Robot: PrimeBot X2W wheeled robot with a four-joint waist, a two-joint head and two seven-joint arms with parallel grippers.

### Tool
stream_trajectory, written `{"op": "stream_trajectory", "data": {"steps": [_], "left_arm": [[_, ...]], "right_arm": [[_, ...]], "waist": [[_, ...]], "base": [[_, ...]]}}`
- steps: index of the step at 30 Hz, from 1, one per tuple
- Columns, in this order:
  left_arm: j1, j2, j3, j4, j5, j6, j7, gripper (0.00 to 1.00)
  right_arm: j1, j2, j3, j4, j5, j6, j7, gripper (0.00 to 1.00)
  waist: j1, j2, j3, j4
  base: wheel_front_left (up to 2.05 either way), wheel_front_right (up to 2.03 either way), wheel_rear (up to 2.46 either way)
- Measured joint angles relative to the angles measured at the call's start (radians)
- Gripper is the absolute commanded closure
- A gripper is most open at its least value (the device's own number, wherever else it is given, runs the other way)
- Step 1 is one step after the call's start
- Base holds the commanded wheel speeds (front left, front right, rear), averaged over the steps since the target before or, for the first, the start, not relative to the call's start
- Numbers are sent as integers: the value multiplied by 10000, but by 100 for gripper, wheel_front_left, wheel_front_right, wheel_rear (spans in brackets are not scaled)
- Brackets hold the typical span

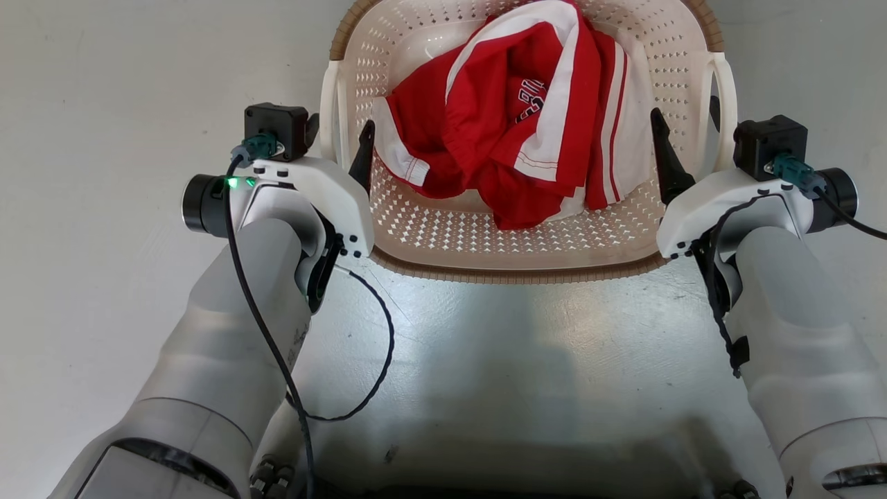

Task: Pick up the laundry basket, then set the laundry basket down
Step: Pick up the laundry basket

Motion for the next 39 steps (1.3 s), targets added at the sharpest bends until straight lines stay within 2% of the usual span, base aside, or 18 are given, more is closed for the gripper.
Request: {"op": "stream_trajectory", "data": {"steps": [12, 13, 14, 15, 16, 17, 21, 26, 33, 39], "left_arm": [[-201, 0, -293, 219, -174, 104, 0, 0], [-237, 2, -301, 219, -174, 119, 0, 4], [-253, 2, -305, 215, -174, 144, 0, 38], [-263, 0, -305, 213, -174, 144, 0, 100], [-267, 2, -334, 213, -173, 142, 0, 100], [-267, 2, -337, 190, -171, 146, 0, 100], [-262, -25, -278, 217, -169, 303, 48, 100], [-199, -54, -295, 407, -155, 293, 59, 100], [223, -81, -460, 968, -178, 173, 63, 100], [471, -56, -591, 1246, -249, 54, 194, 100]], "right_arm": [[-13, 0, 328, 15, 270, 0, 0, 0], [-13, 0, 339, 6, 290, 0, 0, 0], [-13, 0, 368, -19, 326, 0, 0, 4], [-13, 0, 401, -54, 334, 0, 0, 54], [-16, 0, 445, -69, 336, 0, -2, 97], [-17, 0, 500, -54, 337, 0, -2, 100], [-50, -6, 577, 107, 472, -33, -25, 100], [-151, -8, 863, 681, 637, -33, -42, 100], [-215, 13, 1889, 1747, 1618, -44, -12, 100], [-181, 19, 2920, 2174, 2681, -44, 470, 100]], "waist": [[0, 0, 37, -60], [0, 0, 38, -63], [0, 0, 37, -66], [0, 0, 34, -69], [0, 0, 28, -73], [0, 0, 19, -74], [0, 0, -91, -74], [0, 0, -361, -94], [0, 0, -1136, -214], [0, 0, -2041, -395]], "base": [[0, 0, 0], [0, 0, 0], [0, 0, 0], [0, 0, 0], [0, 0, 0], [0, 0, 0], [0, 0, 0], [0, 0, 0], [0, 0, 0], [0, 0, 0]]}}
